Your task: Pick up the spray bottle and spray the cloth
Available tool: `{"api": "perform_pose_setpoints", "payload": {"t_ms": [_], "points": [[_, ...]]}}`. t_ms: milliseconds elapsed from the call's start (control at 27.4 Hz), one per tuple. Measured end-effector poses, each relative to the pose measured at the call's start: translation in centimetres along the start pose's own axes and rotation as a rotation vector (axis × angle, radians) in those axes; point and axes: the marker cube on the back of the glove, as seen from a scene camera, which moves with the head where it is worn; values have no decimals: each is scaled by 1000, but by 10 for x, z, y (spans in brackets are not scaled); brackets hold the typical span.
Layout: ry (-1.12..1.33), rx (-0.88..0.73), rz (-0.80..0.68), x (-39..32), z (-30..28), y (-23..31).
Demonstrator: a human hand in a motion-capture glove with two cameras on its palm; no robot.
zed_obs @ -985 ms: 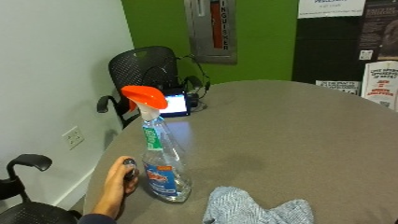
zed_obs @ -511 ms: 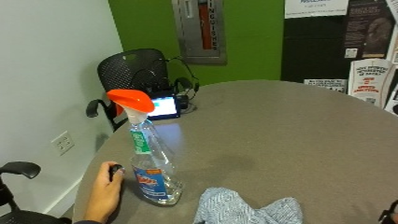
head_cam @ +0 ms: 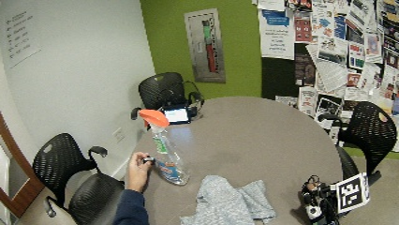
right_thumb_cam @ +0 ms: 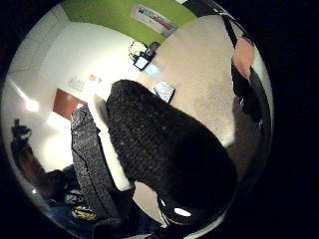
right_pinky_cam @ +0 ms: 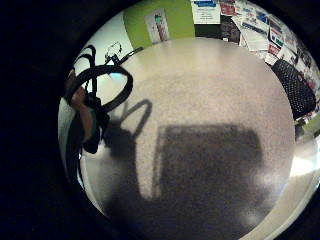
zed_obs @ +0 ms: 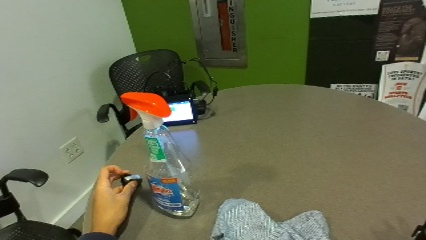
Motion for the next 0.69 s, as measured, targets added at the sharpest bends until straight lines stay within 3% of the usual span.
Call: {"api": "perform_pose_setpoints", "payload": {"t_ms": [693], "points": [[0,-35,-45,-19,8,-19]]}}
